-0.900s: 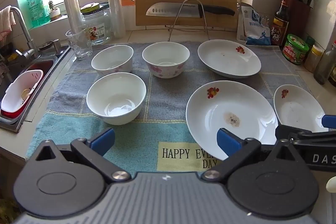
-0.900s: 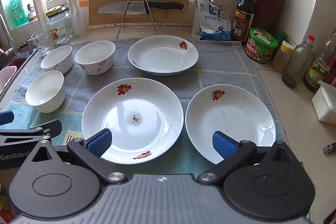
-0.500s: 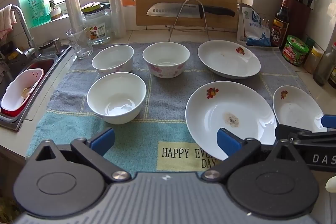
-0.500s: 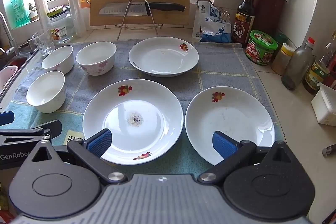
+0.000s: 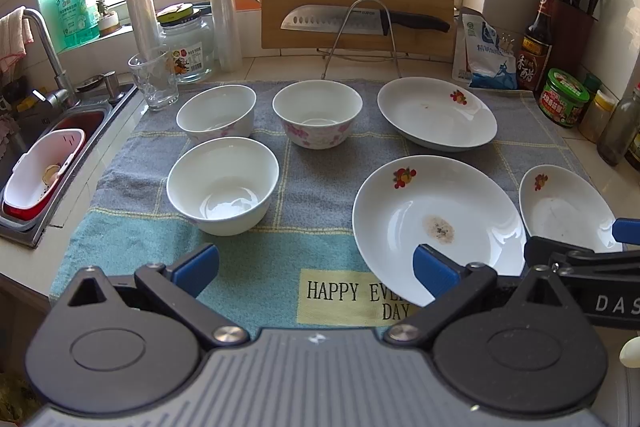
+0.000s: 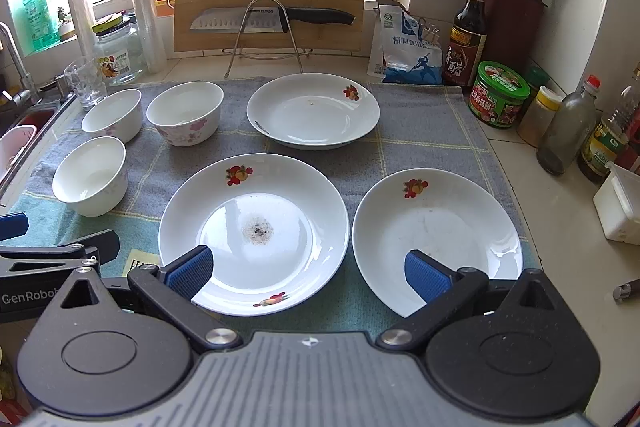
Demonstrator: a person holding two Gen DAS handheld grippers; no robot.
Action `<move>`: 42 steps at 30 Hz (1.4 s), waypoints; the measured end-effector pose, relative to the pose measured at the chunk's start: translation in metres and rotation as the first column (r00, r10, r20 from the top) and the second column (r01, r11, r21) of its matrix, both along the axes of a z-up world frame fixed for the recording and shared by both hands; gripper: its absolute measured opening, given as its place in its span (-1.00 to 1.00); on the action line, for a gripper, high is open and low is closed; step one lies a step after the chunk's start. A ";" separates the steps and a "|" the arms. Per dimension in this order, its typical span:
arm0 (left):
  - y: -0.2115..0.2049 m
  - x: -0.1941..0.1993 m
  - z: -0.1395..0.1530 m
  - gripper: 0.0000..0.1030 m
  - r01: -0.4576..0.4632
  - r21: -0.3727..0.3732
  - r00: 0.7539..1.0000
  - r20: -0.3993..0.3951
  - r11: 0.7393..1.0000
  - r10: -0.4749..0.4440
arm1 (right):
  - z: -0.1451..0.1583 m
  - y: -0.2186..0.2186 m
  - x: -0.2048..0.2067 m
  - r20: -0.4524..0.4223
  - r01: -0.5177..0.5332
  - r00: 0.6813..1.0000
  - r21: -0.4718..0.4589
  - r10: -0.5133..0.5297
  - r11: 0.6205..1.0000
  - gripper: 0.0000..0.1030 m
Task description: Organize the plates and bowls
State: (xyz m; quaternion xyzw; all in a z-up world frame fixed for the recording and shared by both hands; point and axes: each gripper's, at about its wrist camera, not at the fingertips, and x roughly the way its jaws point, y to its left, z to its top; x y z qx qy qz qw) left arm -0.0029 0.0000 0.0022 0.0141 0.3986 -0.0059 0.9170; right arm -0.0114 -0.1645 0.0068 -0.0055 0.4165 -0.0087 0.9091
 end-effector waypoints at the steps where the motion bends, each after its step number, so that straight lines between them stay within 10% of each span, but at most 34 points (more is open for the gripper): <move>1: 0.000 0.000 0.000 0.99 -0.001 -0.001 1.000 -0.002 1.000 0.001 | 0.000 0.000 0.000 0.000 0.000 1.000 0.001 0.000 1.000 1.00; 42: -0.003 0.004 0.001 0.99 -0.014 0.000 1.000 -0.009 1.000 0.014 | 0.001 -0.004 0.007 0.001 -0.004 1.000 -0.005 0.004 1.000 1.00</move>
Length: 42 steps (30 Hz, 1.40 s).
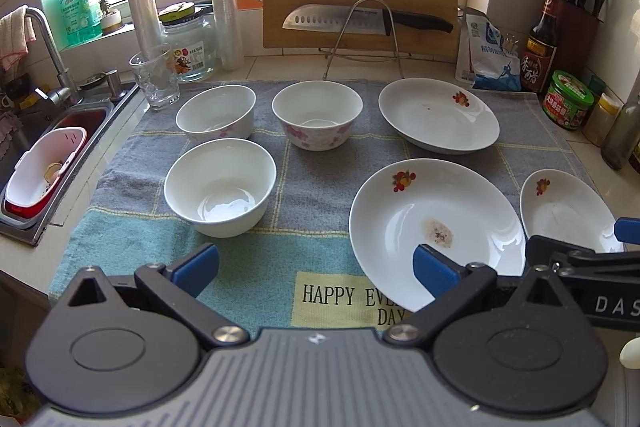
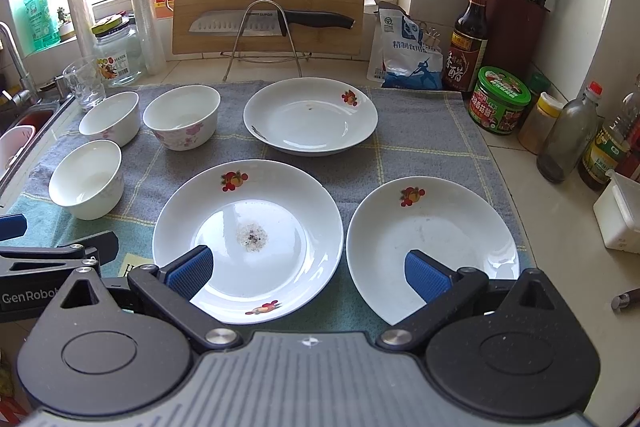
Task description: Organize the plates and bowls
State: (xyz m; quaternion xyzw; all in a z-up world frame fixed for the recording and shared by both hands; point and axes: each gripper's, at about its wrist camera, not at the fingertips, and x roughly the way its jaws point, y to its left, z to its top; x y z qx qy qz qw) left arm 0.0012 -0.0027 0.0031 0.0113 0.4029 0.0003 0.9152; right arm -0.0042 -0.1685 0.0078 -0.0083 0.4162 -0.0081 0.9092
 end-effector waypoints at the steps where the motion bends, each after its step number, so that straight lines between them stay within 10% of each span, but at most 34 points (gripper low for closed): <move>1: 0.000 0.000 0.000 0.99 0.000 0.000 1.000 0.001 1.000 0.000 | 0.000 0.001 -0.001 0.001 0.000 1.000 0.000 0.000 1.000 1.00; 26: 0.007 -0.001 0.002 0.99 0.024 -0.054 1.000 0.021 0.998 -0.023 | 0.006 0.007 -0.011 0.045 -0.001 0.999 -0.007 0.002 1.000 1.00; 42: 0.024 0.012 -0.001 0.99 0.231 -0.128 0.973 0.050 0.965 -0.226 | 0.001 -0.011 -0.042 0.194 0.048 0.981 -0.093 -0.029 0.994 1.00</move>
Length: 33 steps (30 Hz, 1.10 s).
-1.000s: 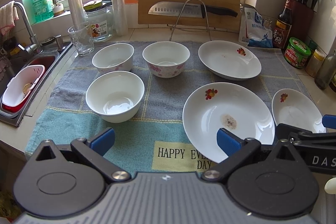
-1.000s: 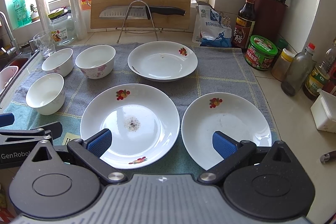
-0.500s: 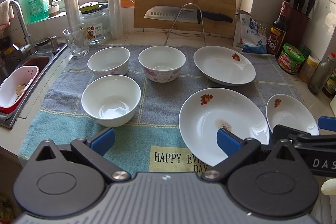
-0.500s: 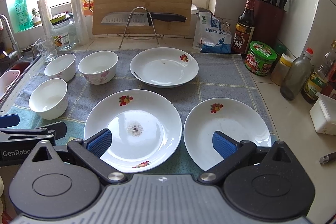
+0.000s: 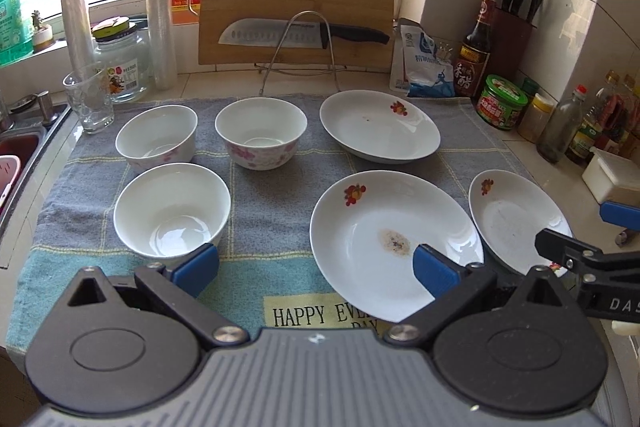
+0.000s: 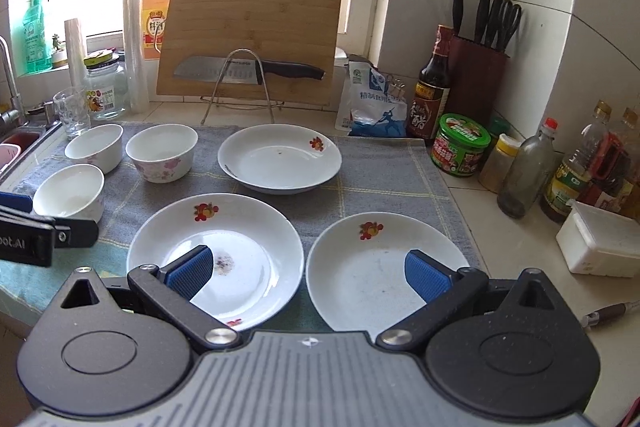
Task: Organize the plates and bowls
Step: 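Move the left gripper to a flowered plate and grasp its rim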
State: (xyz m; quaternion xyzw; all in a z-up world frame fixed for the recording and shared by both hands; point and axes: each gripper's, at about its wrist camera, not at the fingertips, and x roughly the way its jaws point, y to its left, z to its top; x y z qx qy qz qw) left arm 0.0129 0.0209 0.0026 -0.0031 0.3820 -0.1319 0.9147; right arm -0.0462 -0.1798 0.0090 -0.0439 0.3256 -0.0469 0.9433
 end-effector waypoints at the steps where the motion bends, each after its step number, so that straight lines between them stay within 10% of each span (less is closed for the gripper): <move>1: 0.000 0.002 0.000 0.99 0.012 -0.003 1.000 -0.001 1.000 -0.012 | -0.004 -0.005 -0.004 0.000 0.009 1.000 -0.004 -0.009 1.000 1.00; 19: -0.049 0.033 -0.009 0.99 0.226 0.039 0.974 0.012 0.973 -0.226 | -0.084 -0.077 -0.014 -0.142 0.089 0.986 0.039 -0.083 0.995 1.00; 33: -0.141 0.070 -0.013 0.99 0.430 0.082 0.902 -0.001 0.899 -0.431 | -0.118 -0.119 0.014 -0.187 -0.017 0.982 0.080 0.032 0.997 1.00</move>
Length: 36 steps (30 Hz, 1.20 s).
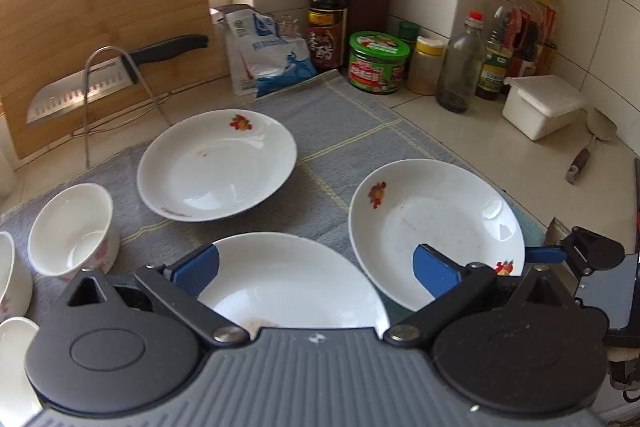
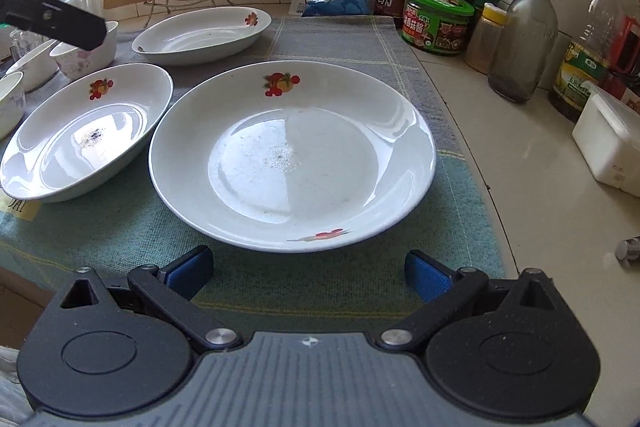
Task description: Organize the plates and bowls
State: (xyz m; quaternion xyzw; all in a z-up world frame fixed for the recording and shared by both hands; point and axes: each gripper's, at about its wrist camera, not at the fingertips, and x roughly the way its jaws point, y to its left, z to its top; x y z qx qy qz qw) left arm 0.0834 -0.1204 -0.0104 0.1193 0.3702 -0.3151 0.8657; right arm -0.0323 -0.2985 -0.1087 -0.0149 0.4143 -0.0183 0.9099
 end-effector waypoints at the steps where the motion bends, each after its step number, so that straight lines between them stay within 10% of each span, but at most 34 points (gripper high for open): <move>1: -0.007 0.003 -0.001 0.99 0.023 0.002 1.000 -0.006 1.000 -0.023 | 0.000 -0.001 0.001 0.005 -0.012 1.000 0.006 0.012 1.000 1.00; 13: -0.087 0.042 -0.025 0.97 0.233 0.080 0.969 -0.104 0.969 -0.225 | -0.007 -0.016 0.000 0.098 -0.105 0.990 0.013 0.103 0.994 1.00; 36: -0.154 0.101 -0.068 0.50 0.535 0.150 0.794 -0.426 0.831 -0.434 | -0.007 -0.022 0.002 0.110 -0.161 0.981 0.024 0.157 0.987 1.00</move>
